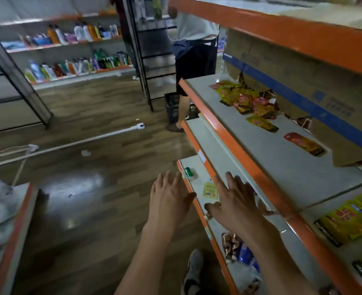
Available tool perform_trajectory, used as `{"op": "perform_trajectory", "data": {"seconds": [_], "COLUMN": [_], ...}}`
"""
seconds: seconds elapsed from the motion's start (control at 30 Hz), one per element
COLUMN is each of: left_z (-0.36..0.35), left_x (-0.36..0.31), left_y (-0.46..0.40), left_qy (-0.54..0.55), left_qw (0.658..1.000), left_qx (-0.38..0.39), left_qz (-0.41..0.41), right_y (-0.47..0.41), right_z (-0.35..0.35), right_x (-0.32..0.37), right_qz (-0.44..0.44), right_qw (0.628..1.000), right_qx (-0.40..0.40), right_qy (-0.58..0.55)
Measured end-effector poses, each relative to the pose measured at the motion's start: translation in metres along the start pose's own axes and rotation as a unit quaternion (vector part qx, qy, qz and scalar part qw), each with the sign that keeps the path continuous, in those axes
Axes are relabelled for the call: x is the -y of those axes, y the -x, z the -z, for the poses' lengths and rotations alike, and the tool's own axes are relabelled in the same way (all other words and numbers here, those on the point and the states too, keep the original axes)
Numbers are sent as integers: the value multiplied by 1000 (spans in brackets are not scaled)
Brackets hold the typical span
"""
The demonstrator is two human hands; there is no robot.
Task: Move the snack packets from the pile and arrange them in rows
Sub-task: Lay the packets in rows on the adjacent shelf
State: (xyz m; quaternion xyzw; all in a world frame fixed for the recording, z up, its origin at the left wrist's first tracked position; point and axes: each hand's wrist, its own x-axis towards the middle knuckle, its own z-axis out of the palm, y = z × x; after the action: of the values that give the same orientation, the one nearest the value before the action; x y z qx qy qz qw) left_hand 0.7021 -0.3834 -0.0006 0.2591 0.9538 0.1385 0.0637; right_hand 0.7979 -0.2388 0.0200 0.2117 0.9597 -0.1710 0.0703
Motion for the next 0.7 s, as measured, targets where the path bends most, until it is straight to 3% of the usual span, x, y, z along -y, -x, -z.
{"op": "perform_trajectory", "data": {"seconds": [0.2, 0.33, 0.7], "left_z": [8, 16, -10], "left_x": [14, 7, -26], "left_y": [-82, -145, -261], "left_qy": [-10, -3, 4], "left_qw": [1000, 1000, 993], "left_qx": [6, -10, 48], "left_qz": [-2, -19, -104], "right_y": [-89, -148, -230], "right_z": [8, 23, 48], "right_x": [4, 3, -42], "right_qz": [12, 6, -99], "right_qw": [999, 1000, 995], "right_qx": [30, -5, -26], "right_qy": [14, 14, 19]}}
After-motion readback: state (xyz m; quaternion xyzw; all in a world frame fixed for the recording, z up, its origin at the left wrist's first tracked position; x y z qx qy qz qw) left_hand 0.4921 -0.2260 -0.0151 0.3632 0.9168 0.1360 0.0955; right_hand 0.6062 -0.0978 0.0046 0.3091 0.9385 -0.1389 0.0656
